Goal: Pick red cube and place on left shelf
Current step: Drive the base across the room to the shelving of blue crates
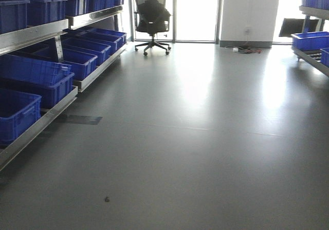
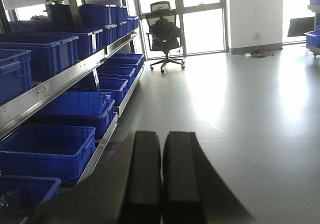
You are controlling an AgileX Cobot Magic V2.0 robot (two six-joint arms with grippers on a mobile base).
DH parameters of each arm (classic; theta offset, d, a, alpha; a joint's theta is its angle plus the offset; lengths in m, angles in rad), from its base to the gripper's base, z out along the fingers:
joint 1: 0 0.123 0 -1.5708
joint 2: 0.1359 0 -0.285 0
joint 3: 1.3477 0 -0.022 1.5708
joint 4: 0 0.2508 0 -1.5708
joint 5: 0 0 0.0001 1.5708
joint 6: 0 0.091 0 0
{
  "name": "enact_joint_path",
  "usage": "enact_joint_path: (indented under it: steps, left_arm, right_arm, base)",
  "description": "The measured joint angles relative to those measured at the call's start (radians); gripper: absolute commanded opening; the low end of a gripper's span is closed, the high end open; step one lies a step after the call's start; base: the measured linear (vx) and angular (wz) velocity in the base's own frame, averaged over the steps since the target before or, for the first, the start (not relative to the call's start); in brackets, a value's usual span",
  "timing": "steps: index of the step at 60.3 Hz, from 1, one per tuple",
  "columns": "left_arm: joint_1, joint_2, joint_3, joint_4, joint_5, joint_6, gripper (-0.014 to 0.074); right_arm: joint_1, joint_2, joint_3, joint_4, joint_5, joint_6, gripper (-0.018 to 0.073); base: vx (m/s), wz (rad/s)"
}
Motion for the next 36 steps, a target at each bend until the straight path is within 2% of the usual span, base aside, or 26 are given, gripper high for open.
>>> enact_joint_path:
  steps: [36]
  left_arm:
    - [0.000, 0.000, 0.000, 0.000, 0.000, 0.000, 0.0106]
  right_arm:
    - [0.000, 0.002, 0.000, 0.000, 0.000, 0.000, 0.0057]
  base:
    - [0.67, 0.18]
